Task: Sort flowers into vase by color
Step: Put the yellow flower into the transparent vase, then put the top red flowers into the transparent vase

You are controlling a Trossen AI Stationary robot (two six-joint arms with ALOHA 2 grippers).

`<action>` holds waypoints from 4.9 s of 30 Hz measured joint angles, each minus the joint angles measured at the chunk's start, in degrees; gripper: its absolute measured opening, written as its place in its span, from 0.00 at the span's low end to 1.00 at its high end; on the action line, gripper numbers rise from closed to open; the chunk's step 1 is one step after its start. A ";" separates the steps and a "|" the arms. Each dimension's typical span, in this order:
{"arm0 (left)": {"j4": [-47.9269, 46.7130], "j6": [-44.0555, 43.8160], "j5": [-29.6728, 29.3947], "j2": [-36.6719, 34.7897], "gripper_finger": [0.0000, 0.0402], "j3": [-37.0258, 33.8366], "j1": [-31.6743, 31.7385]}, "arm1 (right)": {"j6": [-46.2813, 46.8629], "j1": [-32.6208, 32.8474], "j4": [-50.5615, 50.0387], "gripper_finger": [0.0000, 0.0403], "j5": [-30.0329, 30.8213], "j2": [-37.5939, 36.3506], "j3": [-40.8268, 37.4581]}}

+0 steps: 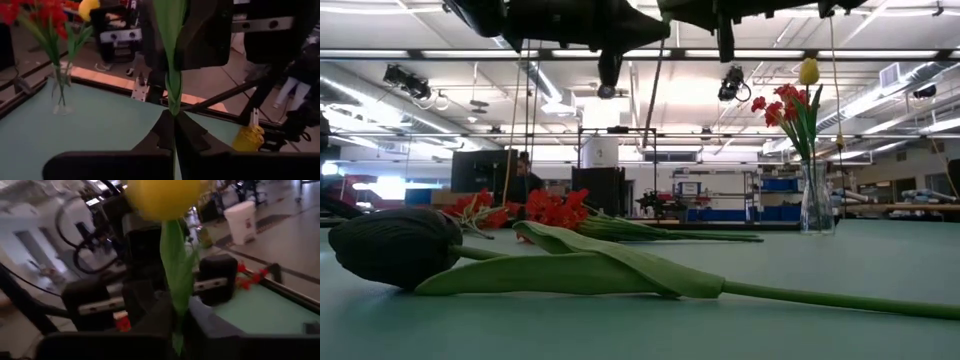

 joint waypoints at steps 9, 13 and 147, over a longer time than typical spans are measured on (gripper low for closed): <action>-1.42 -1.35 -1.34 -0.18 0.30 0.07 2.54 | -1.32 0.73 -10.99 0.02 12.15 -3.26 -0.11; -4.48 -3.67 -1.33 -0.09 0.47 0.04 4.50 | -1.39 1.56 -21.69 0.02 20.91 -7.37 -0.07; -71.96 -35.13 -18.41 -12.92 0.46 0.02 -11.36 | 37.52 -12.15 -73.03 0.46 -21.96 -27.02 -0.84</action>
